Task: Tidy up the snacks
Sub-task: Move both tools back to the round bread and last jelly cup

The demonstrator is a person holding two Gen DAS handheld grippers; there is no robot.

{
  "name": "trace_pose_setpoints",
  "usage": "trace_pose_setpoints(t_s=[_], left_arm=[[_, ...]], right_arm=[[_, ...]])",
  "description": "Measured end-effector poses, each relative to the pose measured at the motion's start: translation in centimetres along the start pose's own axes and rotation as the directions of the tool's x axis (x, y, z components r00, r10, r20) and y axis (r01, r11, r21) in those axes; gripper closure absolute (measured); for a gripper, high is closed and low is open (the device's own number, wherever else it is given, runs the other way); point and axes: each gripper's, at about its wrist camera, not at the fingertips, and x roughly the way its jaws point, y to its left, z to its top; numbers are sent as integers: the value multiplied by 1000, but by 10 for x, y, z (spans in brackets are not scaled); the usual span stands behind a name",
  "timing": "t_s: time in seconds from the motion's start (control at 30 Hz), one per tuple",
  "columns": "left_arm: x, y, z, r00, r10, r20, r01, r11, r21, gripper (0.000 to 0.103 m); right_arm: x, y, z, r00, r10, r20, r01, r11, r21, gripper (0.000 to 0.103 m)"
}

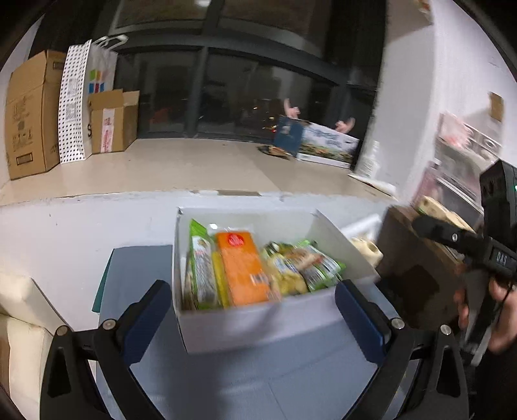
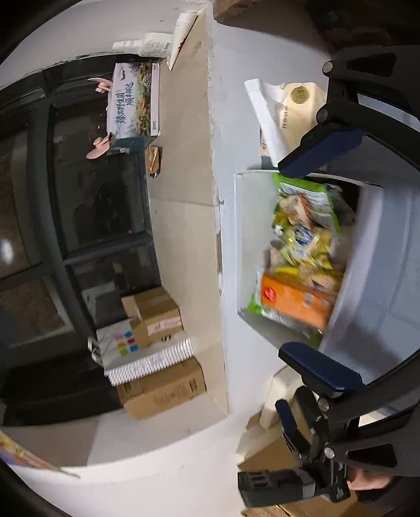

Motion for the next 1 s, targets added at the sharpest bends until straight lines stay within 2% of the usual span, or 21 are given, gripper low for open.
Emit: trace_pose_setpoints(t_s=[0.07, 0.27, 0.4, 0.53, 0.63, 0.8, 1.0], left_arm=[[-16, -6, -13, 999, -42, 1, 42, 999, 14, 0], [-67, -31, -63, 998, -68, 3, 68, 996, 56, 0], [-99, -46, -95, 999, -50, 9, 49, 996, 75, 0], [-114, -56, -123, 997, -73, -22, 74, 995, 60, 0], [-113, -65, -138, 997, -51, -59, 55, 996, 68, 0], [-108, -74, -147, 994, -66, -87, 71, 996, 58, 0], [-105, -84, -149, 993, -52, -110, 61, 995, 82, 0]], right_arm=[[-20, 8, -13, 1000, 3, 20, -2, 1000, -27, 0], [-79, 30, -77, 999, 18, 51, -15, 998, -69, 0], [-104, 35, -123, 999, 26, 32, -26, 999, -25, 0], [-122, 35, -162, 1000, 11, 13, -11, 1000, 22, 0], [-130, 38, -177, 999, -34, 1, 34, 999, 2, 0], [-139, 42, -182, 998, -64, 4, 64, 997, -41, 0], [-116, 31, -187, 995, -80, -65, 77, 996, -38, 0]])
